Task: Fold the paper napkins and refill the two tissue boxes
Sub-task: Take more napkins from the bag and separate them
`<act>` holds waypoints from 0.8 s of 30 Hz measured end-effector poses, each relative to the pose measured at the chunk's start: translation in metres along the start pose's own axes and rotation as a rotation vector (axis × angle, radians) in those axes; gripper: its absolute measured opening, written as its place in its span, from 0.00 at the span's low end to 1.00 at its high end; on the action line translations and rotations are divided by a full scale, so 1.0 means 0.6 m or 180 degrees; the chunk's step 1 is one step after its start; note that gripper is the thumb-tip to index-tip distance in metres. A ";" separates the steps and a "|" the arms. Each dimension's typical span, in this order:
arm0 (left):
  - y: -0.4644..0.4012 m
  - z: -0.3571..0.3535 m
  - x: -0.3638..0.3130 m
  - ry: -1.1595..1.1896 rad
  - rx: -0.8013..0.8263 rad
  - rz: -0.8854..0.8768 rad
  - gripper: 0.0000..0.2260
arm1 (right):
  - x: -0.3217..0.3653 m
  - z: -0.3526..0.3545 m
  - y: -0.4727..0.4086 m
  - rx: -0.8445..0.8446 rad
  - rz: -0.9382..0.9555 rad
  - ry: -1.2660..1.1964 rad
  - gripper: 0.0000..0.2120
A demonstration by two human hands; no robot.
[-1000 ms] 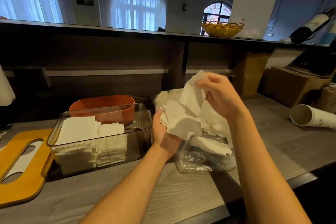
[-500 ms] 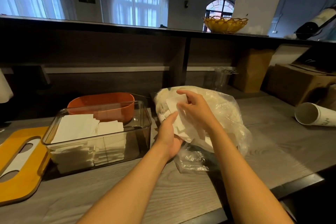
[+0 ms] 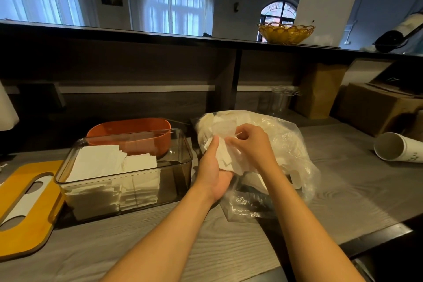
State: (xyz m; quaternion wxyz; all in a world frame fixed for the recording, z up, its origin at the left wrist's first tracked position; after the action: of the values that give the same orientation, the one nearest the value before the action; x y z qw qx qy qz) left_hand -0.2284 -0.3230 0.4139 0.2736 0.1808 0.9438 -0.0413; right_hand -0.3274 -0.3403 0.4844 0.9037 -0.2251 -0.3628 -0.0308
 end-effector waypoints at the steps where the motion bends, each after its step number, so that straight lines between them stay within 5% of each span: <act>1: 0.000 -0.001 0.001 0.0045 0.0031 0.0011 0.18 | -0.001 0.001 0.000 -0.0062 -0.0042 -0.0058 0.09; 11: 0.001 -0.004 0.002 0.0064 0.0079 -0.0006 0.18 | -0.012 0.014 0.003 -0.0046 -0.0317 -0.1230 0.00; 16: -0.002 -0.007 -0.003 0.0139 0.0213 -0.0106 0.24 | -0.031 0.032 0.003 -0.0267 -0.0703 -0.1891 0.06; 24: 0.005 -0.012 0.004 0.0023 0.0203 0.0008 0.21 | -0.014 0.004 0.008 -0.0331 -0.0381 -0.0641 0.15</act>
State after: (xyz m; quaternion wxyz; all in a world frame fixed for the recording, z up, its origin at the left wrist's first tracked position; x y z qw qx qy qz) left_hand -0.2330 -0.3183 0.4189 0.2644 0.1908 0.9427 -0.0704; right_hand -0.3340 -0.3362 0.4786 0.8464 -0.2515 -0.4624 -0.0807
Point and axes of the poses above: each hand's wrist, its own y-axis away from the middle knuckle, its own z-axis out of the back of the hand, x = y × z, the point moved 9 cm from there along -y, towards the middle knuckle, and after that the axes turned 6 degrees about y, right-handed, at the moved point
